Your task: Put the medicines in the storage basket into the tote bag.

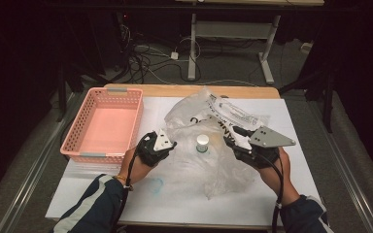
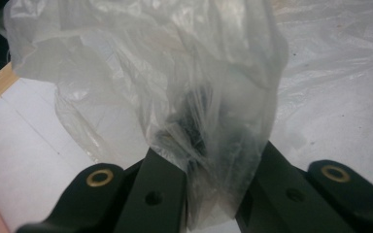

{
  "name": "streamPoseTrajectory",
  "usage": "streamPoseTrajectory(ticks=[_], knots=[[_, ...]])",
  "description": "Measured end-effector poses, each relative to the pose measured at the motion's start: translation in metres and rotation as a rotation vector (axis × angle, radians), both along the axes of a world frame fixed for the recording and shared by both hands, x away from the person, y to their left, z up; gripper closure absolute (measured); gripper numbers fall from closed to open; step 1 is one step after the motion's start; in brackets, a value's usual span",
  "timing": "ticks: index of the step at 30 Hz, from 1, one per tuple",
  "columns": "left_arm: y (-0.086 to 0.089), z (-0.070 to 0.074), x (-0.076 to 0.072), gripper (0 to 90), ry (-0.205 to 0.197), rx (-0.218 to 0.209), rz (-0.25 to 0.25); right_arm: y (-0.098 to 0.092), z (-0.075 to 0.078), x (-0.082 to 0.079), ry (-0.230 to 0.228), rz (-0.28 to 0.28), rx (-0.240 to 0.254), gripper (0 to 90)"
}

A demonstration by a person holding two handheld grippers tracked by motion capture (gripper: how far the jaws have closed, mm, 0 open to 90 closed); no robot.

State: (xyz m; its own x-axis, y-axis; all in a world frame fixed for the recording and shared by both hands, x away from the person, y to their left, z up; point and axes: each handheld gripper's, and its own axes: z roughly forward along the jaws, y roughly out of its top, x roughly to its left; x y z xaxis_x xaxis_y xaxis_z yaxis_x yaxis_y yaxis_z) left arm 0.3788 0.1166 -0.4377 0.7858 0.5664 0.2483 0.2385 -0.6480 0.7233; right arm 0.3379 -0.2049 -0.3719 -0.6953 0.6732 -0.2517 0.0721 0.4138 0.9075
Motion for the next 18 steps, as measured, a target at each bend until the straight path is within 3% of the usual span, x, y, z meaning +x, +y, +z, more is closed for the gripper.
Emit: streamPoseTrajectory(ticks=[5, 10, 15, 18], knots=[[0.003, 0.0, -0.001, 88.0, -0.004, -0.001, 0.008, -0.008, -0.007, -0.028, -0.01, 0.046, -0.023, 35.2], [0.007, 0.001, -0.002, 87.8, -0.017, 0.002, 0.026, -0.017, -0.023, -0.053, 0.019, 0.089, -0.096, 27.4], [0.011, 0.003, -0.001, 87.9, -0.022, -0.013, 0.039, -0.024, -0.038, -0.072, 0.04, 0.098, -0.098, 18.8], [0.01, 0.003, -0.001, 87.8, -0.026, -0.009, 0.04, -0.022, -0.051, -0.075, 0.065, 0.122, -0.152, 15.9]])
